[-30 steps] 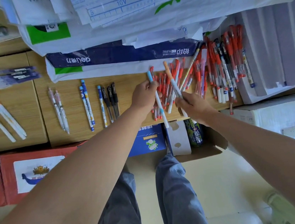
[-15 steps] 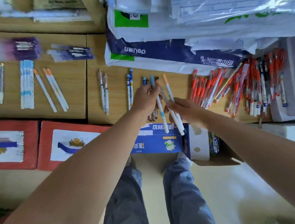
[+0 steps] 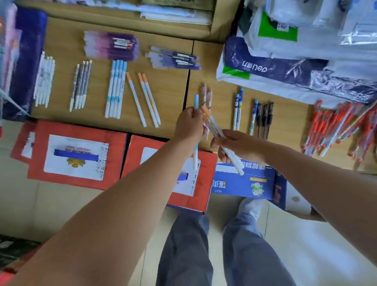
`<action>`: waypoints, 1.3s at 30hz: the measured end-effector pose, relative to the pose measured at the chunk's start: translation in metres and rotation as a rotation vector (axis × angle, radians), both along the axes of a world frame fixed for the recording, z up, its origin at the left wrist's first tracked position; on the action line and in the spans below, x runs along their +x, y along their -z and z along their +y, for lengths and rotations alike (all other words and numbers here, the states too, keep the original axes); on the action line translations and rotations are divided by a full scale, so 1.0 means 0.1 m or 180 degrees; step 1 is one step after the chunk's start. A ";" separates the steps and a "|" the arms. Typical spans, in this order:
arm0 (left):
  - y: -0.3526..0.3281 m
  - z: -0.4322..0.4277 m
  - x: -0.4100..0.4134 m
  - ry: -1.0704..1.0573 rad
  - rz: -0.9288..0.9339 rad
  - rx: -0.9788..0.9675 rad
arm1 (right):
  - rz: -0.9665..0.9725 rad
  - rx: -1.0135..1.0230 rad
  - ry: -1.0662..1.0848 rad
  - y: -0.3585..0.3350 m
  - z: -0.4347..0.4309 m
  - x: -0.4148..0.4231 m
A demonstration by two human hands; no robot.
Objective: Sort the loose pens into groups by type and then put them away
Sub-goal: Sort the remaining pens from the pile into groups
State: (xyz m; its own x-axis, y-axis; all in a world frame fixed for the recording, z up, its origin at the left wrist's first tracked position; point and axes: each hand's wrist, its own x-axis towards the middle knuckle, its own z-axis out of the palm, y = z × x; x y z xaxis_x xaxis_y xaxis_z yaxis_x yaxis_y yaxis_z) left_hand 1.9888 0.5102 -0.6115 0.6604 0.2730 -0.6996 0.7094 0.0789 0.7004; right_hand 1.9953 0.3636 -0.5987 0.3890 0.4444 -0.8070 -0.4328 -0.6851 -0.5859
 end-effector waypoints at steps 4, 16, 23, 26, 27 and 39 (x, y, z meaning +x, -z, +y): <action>-0.01 0.26 -0.09 0.0022 0.0186 -0.0242 | 0.0010 0.0053 0.0083 -0.04 0.23 -0.03; -0.06 0.52 -0.26 -0.0203 -0.0054 -0.0187 | 0.0017 -0.0162 -0.0166 -0.03 0.56 0.15; 0.05 0.83 -0.13 -0.0192 0.0248 -0.0061 | -0.0881 -0.0197 -0.0759 0.06 0.74 0.29; 0.14 1.09 0.05 -0.0526 0.0625 0.0057 | -0.1045 -0.0282 -0.0029 0.13 0.92 0.39; 0.18 1.22 0.11 -0.0476 0.0677 0.0209 | -0.1068 -0.0336 0.0174 0.16 0.99 0.43; 0.58 2.64 0.61 0.0704 0.0261 0.2348 | -0.1463 -0.1337 0.0672 0.66 1.98 0.73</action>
State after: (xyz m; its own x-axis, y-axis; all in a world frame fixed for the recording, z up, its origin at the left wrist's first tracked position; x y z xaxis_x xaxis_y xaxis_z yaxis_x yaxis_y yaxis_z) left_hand 2.0499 0.7739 -0.6695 0.7077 0.5552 -0.4370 0.7062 -0.5371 0.4613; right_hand 2.0680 0.5621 -0.6650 0.7799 0.0041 -0.6258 -0.3523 -0.8236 -0.4445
